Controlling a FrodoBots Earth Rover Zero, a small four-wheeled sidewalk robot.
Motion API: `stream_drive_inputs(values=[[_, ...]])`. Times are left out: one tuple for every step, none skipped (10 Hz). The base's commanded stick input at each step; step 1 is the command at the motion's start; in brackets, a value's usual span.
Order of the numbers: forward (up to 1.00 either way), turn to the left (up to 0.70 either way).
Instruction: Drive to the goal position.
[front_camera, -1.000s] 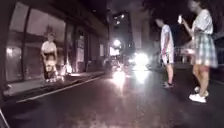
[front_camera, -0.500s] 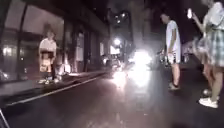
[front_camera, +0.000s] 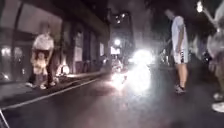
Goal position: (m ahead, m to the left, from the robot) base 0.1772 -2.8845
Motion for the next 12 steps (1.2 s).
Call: stream_drive_inputs(values=[[0.45,0.0],[0.45,0.0],[0.45,0.0],[0.45,0.0],[0.1,0.0],[0.0,0.0],[0.0,0.0],[0.0,0.0],[0.0,0.0],[0.0,0.0],[0.0,0.0],[0.0,0.0]])
